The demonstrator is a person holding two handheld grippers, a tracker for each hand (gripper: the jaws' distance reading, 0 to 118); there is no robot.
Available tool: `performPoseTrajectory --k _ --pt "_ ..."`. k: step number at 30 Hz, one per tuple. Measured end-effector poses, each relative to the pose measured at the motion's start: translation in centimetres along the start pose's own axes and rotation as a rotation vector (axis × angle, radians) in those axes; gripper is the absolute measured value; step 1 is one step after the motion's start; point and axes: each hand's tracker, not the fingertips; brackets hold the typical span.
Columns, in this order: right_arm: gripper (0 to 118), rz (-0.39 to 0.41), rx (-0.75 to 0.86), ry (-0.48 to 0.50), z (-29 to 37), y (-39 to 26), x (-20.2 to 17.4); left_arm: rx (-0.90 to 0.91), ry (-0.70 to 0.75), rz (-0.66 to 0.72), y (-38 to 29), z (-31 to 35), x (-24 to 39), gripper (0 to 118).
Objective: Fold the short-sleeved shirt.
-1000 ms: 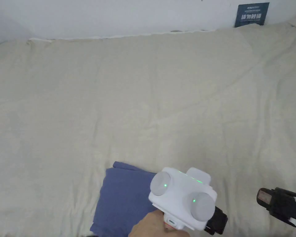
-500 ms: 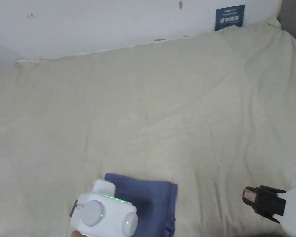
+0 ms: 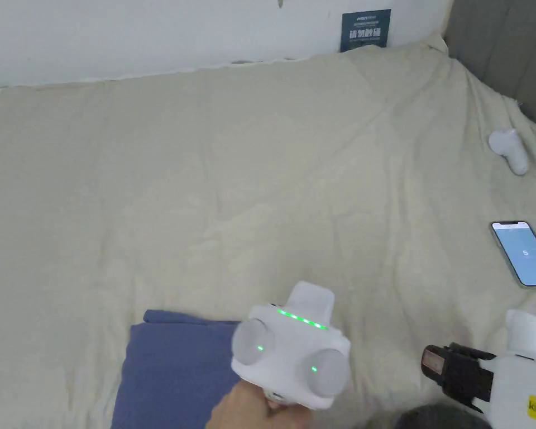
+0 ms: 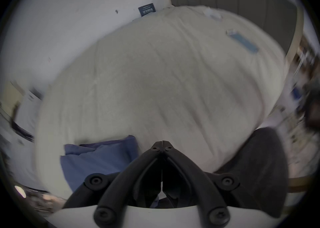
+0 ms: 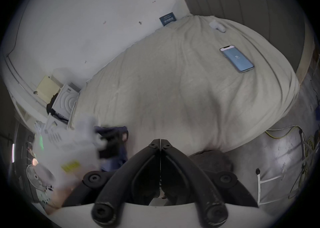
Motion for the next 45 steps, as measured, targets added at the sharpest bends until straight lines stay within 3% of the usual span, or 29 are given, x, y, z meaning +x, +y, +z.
performPoseTrajectory --k 4,10,13,15,17,18,19,20,21,22,23,24,25,28,34,35,37,38,40,45 --pt "0 0.07 -0.14 0.175 -5.1 -1.2 -4.9 -0.059 -0.199 0.149 -0.9 3.9 -11.9 0" --pt "0 0.113 -0.35 0.451 -16.0 -2.7 -10.6 0.002 -0.122 0.263 -7.0 7.9 -24.8 0" --pt "0 0.058 -0.454 0.533 -21.5 -3.1 -10.3 0.02 -0.216 0.36 -9.6 7.8 -28.5 0" --pt "0 0.044 -0.474 0.486 -23.9 -3.3 -8.7 0.01 -0.259 0.39 -10.7 7.2 -29.3 0" --pt "0 -0.096 -0.512 0.61 -24.4 -3.1 -6.9 -0.012 -0.327 0.407 -11.5 5.9 -30.1 0" --pt "0 -0.113 -0.514 0.613 -24.4 -3.0 -6.5 -0.021 -0.362 0.407 -11.9 5.2 -30.4 0" --pt "0 -0.085 -0.507 0.596 -23.9 -3.1 -6.5 -0.034 -0.399 0.403 -12.1 4.5 -30.5 10" --pt "0 -0.071 -0.508 0.59 -23.8 -3.0 -6.7 -0.045 -0.437 0.404 -12.1 3.8 -30.4 40" --pt "0 -0.059 -0.508 0.587 -23.8 -2.9 -6.8 -0.043 -0.464 0.403 -12.1 3.3 -30.3 84" --pt "0 -0.058 -0.509 0.584 -23.8 -2.8 -6.9 -0.049 -0.515 0.398 -12.3 2.5 -30.6 118" --pt "0 -0.058 -0.512 0.581 -23.6 -2.9 -7.3 -0.065 -0.571 0.398 -12.2 1.6 -30.4 115" --pt "0 -0.058 -0.515 0.581 -23.6 -2.8 -7.2 0.083 -0.617 0.452 -11.3 1.0 -30.6 116" --pt "0 -0.055 -0.518 0.583 -23.6 -2.8 -7.2 -0.002 -0.616 0.431 -11.2 0.0 -30.4 116" --pt "0 -0.044 -0.528 0.593 -23.7 -2.5 -7.1 -0.024 -0.602 0.413 -10.5 -2.8 -29.4 116" --pt "0 -0.039 -0.545 0.59 -23.5 -2.2 -7.5 -0.049 -0.735 0.417 -10.7 -4.5 -28.8 117" --pt "0 -0.028 -0.543 0.584 -23.3 -2.1 -7.7 -0.021 -0.774 0.447 -10.8 -4.5 -29.2 103" --pt "0 0.001 -0.536 0.574 -22.9 -1.9 -8.0 -0.02 -0.59 0.455 -11.4 -5.0 -29.8 22" --pt "0 0.007 -0.529 0.571 -22.6 -1.7 -8.3 -0.058 -0.741 0.53 -12.1 -5.5 -30.2 22" --pt "0 0.043 -0.507 0.535 -21.8 -1.3 -8.7 -0.036 -0.741 0.561 -12.2 -4.9 -30.8 22" --pt "0 0.086 -0.465 0.565 -19.7 0.1 -10.4 -0.01 -0.7 0.602 -12.7 -3.3 -35.6 22"
